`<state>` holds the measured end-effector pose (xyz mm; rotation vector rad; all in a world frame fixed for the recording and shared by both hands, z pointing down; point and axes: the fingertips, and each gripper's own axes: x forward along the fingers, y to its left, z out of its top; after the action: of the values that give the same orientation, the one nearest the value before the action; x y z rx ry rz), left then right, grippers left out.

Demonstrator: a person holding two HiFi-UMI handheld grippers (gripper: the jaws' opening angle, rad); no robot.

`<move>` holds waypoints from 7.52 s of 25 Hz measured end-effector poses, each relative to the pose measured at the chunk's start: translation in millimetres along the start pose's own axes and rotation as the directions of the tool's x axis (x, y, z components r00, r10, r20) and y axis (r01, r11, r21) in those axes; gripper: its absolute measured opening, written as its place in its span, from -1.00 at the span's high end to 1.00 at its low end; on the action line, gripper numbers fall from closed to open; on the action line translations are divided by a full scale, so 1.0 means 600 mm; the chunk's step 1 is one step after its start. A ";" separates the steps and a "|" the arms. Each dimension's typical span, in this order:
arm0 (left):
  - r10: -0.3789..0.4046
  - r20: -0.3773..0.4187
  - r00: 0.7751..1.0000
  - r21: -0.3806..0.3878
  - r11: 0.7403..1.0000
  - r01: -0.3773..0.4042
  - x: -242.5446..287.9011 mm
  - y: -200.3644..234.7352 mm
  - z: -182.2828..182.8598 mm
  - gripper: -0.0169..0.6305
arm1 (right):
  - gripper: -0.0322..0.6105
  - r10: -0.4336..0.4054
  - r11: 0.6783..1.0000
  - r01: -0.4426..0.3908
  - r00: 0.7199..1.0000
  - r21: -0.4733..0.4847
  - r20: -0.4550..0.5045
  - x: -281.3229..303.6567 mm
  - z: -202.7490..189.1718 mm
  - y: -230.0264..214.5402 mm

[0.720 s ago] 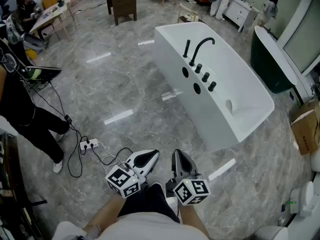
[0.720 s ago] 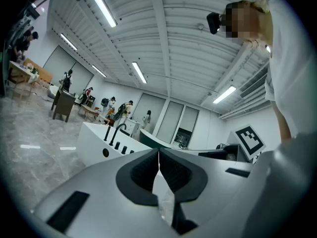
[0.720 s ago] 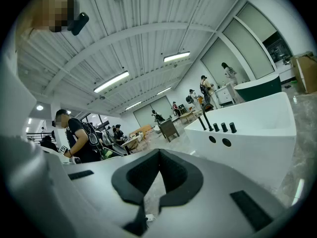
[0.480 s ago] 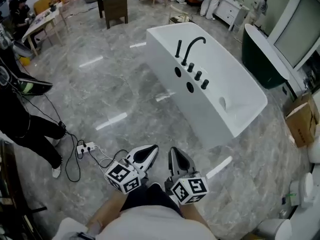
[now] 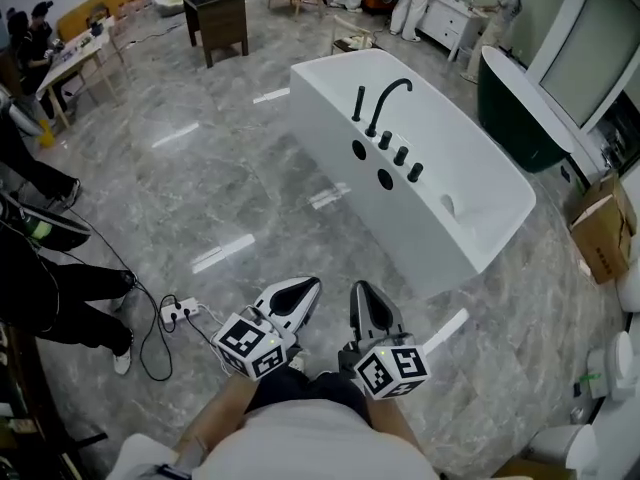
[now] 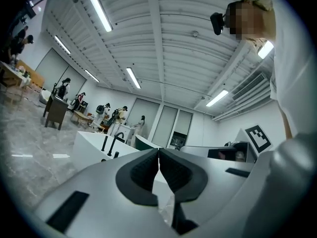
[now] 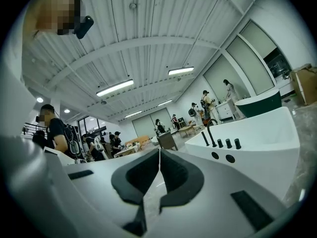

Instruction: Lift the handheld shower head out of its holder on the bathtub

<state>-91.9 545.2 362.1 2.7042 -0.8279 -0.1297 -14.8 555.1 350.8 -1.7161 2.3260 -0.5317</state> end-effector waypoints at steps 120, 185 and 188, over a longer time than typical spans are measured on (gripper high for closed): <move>-0.127 -0.089 0.988 -0.135 0.984 0.114 0.744 0.754 0.193 0.91 | 0.84 -0.053 0.997 0.055 0.997 0.058 -0.050 0.976 0.176 -0.445; -0.130 -0.157 0.979 -0.191 0.977 0.099 1.037 0.946 0.112 0.91 | 0.84 -0.103 0.994 0.101 0.991 -0.034 -0.081 1.235 0.177 -0.703; -0.127 -0.163 0.978 -0.191 0.977 0.095 1.043 0.956 0.096 0.91 | 0.84 -0.112 0.993 0.109 0.989 -0.036 -0.092 1.243 0.156 -0.713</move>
<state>112.4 -270.4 492.5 2.5450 -0.5839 0.0078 168.5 -281.0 473.7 -1.8821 2.3232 -0.6120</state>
